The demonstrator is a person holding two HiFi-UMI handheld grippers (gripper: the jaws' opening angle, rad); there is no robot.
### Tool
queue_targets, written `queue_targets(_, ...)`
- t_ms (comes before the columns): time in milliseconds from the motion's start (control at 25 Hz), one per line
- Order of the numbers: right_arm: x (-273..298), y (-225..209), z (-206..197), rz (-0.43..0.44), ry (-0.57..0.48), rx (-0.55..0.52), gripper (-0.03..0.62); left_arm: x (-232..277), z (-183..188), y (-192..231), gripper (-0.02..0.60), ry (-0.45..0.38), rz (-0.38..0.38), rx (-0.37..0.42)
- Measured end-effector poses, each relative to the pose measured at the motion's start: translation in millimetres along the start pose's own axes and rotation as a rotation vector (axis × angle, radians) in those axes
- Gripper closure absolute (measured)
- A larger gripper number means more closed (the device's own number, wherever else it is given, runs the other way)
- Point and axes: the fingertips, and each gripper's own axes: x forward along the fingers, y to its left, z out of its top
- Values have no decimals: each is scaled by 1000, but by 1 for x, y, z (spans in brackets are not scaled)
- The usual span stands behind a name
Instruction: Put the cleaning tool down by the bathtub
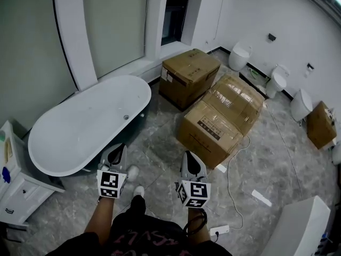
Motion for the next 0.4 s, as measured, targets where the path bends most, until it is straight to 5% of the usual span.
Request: queue_targets(400,-1,-4,2,-8,-4,4,576,1,4,-5,581,-9,-13,22)
